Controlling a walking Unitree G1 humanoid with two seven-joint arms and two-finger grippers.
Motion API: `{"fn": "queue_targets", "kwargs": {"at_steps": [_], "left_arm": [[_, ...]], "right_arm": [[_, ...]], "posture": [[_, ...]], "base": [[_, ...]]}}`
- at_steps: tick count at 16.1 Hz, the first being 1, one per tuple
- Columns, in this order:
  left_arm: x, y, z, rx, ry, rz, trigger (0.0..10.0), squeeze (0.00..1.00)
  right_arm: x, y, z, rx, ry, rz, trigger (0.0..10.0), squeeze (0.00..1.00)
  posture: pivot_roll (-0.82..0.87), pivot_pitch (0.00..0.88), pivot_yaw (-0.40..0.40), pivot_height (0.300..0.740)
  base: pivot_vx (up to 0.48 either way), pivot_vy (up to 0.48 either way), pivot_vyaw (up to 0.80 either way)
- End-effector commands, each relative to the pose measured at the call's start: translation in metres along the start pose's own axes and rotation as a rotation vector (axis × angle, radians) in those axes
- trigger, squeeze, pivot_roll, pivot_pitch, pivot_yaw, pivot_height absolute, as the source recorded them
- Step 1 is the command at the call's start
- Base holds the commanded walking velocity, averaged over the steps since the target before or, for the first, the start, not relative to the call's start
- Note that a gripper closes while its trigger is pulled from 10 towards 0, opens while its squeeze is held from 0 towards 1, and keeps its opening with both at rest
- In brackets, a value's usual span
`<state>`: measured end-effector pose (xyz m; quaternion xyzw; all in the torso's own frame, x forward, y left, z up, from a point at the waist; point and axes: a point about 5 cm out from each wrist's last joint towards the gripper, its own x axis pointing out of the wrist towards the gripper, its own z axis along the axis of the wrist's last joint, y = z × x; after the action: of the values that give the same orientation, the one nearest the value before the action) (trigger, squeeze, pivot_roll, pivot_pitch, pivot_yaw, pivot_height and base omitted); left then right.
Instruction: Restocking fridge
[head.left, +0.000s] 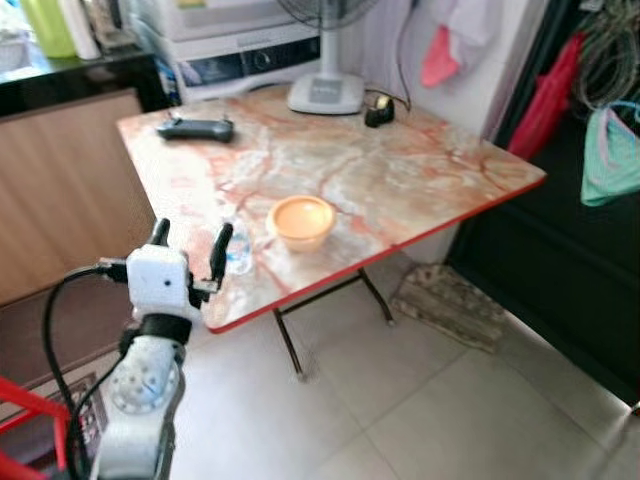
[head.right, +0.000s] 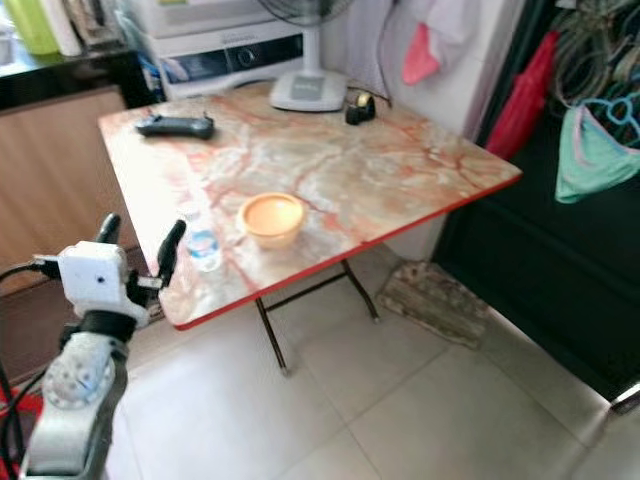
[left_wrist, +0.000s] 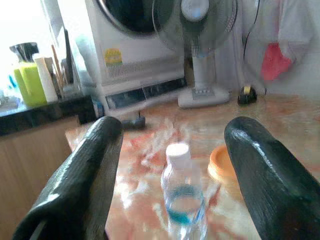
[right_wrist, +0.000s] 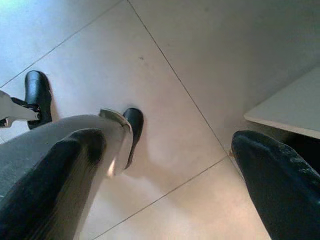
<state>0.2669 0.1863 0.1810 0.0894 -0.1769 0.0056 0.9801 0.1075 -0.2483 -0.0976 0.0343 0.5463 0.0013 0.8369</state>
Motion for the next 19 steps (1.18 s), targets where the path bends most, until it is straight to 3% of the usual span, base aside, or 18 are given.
{"fn": "queue_targets", "kwargs": {"at_steps": [1, 7, 14, 19], "left_arm": [[-0.003, 0.008, -0.003, 0.004, 0.04, 0.018, 10.0, 0.0], [0.008, 0.01, 0.012, 0.013, 0.027, 0.025, 10.0, 0.0], [0.01, 0.007, 0.016, 0.003, 0.058, 0.016, 10.0, 0.0], [0.012, 0.005, 0.036, 0.021, -0.025, 0.018, 10.0, 0.0]], "right_arm": [[-0.001, -0.004, 0.003, -0.009, -0.02, -0.001, 10.0, 0.0], [-0.002, -0.004, 0.0, -0.007, -0.013, 0.004, 10.0, 0.0], [-0.002, -0.003, 0.001, -0.002, -0.034, 0.017, 10.0, 0.0], [-0.002, -0.003, 0.002, -0.009, -0.04, 0.019, 10.0, 0.0]], "posture": [[0.12, 0.044, -0.041, 0.74], [0.12, 0.065, -0.025, 0.74], [0.12, 0.07, -0.029, 0.74], [0.13, 0.061, -0.037, 0.74]], "base": [[0.382, 0.0, 0.0], [0.411, 0.0, 0.0], [0.422, 0.0, 0.12], [0.048, 0.0, 0.0]]}}
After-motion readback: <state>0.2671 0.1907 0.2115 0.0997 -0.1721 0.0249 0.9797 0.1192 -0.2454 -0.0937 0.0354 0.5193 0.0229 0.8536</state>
